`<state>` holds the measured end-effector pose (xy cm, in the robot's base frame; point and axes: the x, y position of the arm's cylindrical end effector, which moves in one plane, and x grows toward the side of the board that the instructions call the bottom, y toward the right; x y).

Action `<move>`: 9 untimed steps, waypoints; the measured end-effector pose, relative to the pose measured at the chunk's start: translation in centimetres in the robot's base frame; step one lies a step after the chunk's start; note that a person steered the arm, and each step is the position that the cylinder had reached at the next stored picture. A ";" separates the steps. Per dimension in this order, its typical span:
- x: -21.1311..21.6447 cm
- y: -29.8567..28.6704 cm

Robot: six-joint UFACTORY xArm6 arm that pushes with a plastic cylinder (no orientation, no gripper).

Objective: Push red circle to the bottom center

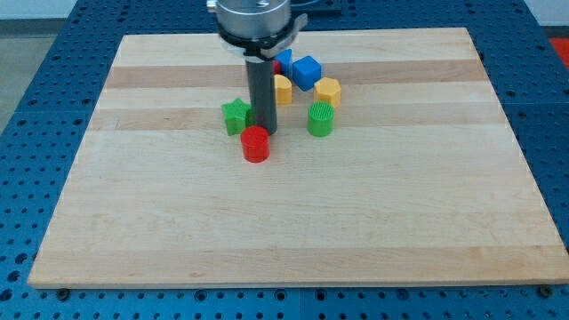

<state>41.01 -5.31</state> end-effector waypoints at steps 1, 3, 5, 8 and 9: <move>0.0 -2.0; 2.4 -3.1; 6.6 -4.3; 11.7 -2.4; 11.7 -0.1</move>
<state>52.72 -5.43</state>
